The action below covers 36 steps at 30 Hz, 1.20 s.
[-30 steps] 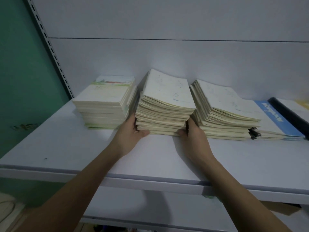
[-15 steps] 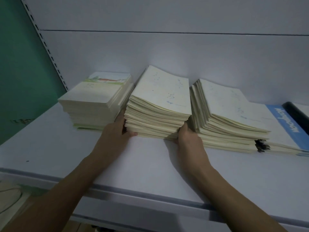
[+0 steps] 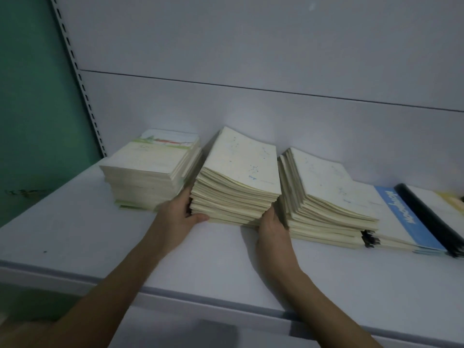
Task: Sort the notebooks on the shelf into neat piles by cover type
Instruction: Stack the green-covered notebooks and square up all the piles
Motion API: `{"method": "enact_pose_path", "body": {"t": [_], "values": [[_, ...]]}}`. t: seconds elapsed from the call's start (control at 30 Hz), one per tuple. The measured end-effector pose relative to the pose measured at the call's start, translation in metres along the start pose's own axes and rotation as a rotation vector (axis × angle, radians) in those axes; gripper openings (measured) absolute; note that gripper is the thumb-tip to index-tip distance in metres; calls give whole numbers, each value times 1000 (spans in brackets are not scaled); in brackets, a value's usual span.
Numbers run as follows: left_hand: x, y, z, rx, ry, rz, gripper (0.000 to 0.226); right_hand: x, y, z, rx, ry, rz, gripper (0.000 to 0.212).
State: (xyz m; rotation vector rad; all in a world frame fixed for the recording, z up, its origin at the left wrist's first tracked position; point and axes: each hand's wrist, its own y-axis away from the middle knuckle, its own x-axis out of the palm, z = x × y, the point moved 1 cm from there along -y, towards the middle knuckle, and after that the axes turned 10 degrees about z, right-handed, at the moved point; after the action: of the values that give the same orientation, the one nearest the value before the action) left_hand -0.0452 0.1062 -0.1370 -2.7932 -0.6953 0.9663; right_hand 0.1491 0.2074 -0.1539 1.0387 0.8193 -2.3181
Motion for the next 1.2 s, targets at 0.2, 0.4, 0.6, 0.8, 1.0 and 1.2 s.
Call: {"method": "enact_pose_path", "body": {"t": [0.2, 0.4, 0.6, 0.8, 1.0, 1.2], "values": [[0, 11, -17, 15, 3, 46, 62, -10, 8, 7, 81, -27, 56, 54], [2, 45, -20, -67, -449, -170, 24, -46, 63, 10, 15, -139, 250, 42], [28, 67, -102, 414, -397, -211, 18, -144, 67, -25, -62, -144, -36, 27], [55, 1, -180, 392, -500, 268, 42, -202, 22, -59, 100, 122, 166, 61], [103, -52, -196, 241, -749, 471, 80, -203, -17, -94, 40, 262, 526, 100], [111, -73, -199, 205, -816, 464, 67, -200, -26, -115, -59, 133, 503, 78]]}}
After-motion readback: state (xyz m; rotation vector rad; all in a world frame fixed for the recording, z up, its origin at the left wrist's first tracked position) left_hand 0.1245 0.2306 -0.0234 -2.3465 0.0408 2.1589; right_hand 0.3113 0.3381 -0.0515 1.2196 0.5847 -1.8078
